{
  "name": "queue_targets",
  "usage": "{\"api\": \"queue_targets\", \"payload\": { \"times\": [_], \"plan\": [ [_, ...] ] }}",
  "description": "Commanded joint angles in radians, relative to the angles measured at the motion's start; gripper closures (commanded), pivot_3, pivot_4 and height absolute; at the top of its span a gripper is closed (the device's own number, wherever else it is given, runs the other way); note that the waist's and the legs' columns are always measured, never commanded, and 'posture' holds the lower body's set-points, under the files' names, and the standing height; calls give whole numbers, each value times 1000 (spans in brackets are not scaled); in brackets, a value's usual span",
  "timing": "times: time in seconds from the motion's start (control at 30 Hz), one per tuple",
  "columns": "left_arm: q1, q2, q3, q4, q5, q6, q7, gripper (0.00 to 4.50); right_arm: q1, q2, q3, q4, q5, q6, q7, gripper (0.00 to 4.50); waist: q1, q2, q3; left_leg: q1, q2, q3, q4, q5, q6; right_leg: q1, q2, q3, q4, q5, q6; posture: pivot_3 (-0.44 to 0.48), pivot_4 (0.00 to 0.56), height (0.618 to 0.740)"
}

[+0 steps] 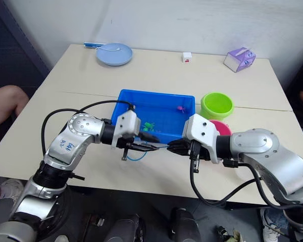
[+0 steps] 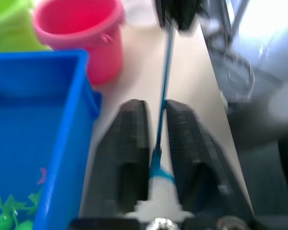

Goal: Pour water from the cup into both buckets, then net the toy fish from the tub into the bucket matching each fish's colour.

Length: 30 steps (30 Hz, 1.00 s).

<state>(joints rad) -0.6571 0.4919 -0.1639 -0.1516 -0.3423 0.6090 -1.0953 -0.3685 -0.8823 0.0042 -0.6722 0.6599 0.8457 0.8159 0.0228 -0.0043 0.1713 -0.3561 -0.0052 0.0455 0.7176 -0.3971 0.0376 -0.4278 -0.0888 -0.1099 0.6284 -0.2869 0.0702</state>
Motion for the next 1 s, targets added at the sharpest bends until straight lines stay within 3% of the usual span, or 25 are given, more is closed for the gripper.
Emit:
{"api": "queue_targets", "payload": {
  "times": [0.03, 0.13, 0.23, 0.47, 0.63, 1.0],
  "plan": [
    [18, 52, 188, -31, -186, 174, 13, 1360, 65, 61, -147, -75, 119, 111, -142, 3726, -5, 0, 0, 0, 0, 0, 0, 0, 0, 0, 0, 0, 0, 0, 0, 0, 150, 740],
    [60, 82, 282, -38, -271, 221, 27, 39, 109, 135, -218, -109, 213, 187, -268, 3726, -10, 1, 0, 0, 1, 0, 0, 0, 0, 0, 0, 0, 0, 0, 0, 0, 150, 740],
    [104, 110, 346, -14, -297, 231, 48, 0, 141, 199, -258, -144, 280, 229, -384, 3726, -8, 1, 0, 1, 0, -1, 0, 0, 0, 2, 0, 0, 0, 0, 0, 0, 150, 740],
    [163, 160, 326, -3, -267, 142, 56, 0, 103, 236, -348, -84, 361, 286, -577, 3726, -4, 1, 1, 1, -1, -1, 0, 0, -1, 2, 0, 0, -1, 0, 0, 0, 150, 740],
    [155, 143, 312, 13, -253, 82, 76, 0, 52, 257, -299, -6, 373, 354, -677, 3726, -4, 2, 1, 1, -1, -1, -2, 0, -1, 1, 0, 0, -1, 0, 0, 0, 150, 740],
    [153, 84, 306, -5, -245, 15, 161, 0, -92, 549, -309, 247, 337, 390, -974, 3726, -22, 3, 1, 1, 0, 1, -2, 0, -2, 1, 2, 1, 0, 0, 0, 0, 150, 740]
  ]
}}
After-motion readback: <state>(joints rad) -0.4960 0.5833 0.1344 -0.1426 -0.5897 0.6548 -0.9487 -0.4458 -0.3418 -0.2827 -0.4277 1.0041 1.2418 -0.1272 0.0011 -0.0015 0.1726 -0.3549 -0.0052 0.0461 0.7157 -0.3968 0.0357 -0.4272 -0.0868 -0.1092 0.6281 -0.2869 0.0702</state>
